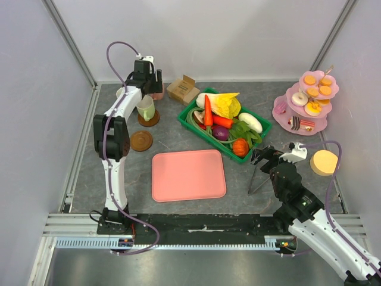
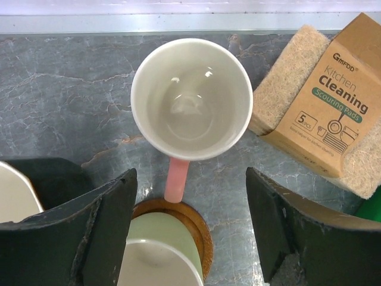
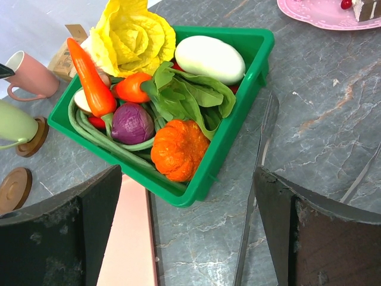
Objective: Serve the afternoon tea
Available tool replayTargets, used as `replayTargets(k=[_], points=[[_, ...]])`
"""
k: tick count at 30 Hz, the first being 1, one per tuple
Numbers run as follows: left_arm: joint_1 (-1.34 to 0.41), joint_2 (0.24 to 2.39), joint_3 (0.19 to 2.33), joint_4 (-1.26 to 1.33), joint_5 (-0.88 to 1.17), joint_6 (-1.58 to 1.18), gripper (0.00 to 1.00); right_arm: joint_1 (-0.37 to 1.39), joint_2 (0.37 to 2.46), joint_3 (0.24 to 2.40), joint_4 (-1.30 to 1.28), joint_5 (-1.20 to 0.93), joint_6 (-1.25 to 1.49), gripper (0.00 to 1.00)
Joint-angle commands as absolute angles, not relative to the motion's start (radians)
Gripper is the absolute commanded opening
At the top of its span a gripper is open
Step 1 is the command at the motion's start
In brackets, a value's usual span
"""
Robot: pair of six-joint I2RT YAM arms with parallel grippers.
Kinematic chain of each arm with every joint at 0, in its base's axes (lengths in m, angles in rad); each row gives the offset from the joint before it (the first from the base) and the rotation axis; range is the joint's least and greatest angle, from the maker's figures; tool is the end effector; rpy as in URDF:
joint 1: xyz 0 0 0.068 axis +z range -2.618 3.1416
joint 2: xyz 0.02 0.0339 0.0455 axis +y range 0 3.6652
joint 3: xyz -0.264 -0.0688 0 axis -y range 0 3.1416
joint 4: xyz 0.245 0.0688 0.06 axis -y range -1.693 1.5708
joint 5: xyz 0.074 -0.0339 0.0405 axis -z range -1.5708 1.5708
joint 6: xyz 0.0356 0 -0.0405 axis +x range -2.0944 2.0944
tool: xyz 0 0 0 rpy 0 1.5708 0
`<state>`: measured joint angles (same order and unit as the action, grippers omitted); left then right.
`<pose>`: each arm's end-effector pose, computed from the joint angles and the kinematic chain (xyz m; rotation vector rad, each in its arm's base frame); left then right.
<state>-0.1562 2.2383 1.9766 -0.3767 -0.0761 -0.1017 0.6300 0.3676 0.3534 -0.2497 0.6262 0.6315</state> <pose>0.5176 -0.0788 0.2502 0.0179 2.2076 -0.0595 0.1082 0.0531 0.2381 0.4334 1.7428 0.3314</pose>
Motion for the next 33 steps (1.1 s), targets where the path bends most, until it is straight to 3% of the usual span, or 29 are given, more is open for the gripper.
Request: replayTargets(k=[1,18,28,33], points=[[-0.150,2.282,2.040,-0.390,-0.083,-0.060,0.79,0.627,0.374,0.356,-0.242,0.658,0.623,0.98],[-0.150,2.341,2.071,-0.393,-0.097,-0.072,0.58,0.627,0.397,0.359,-0.239,0.661,0.623,0.98],[-0.150,2.378,2.111,-0.393,-0.101,-0.071,0.39,0.627,0.408,0.360,-0.238,0.670,0.623,0.98],[-0.152,2.381,2.125,-0.394,-0.095,-0.071,0.22,0.627,0.411,0.360,-0.238,0.670,0.623,0.98]])
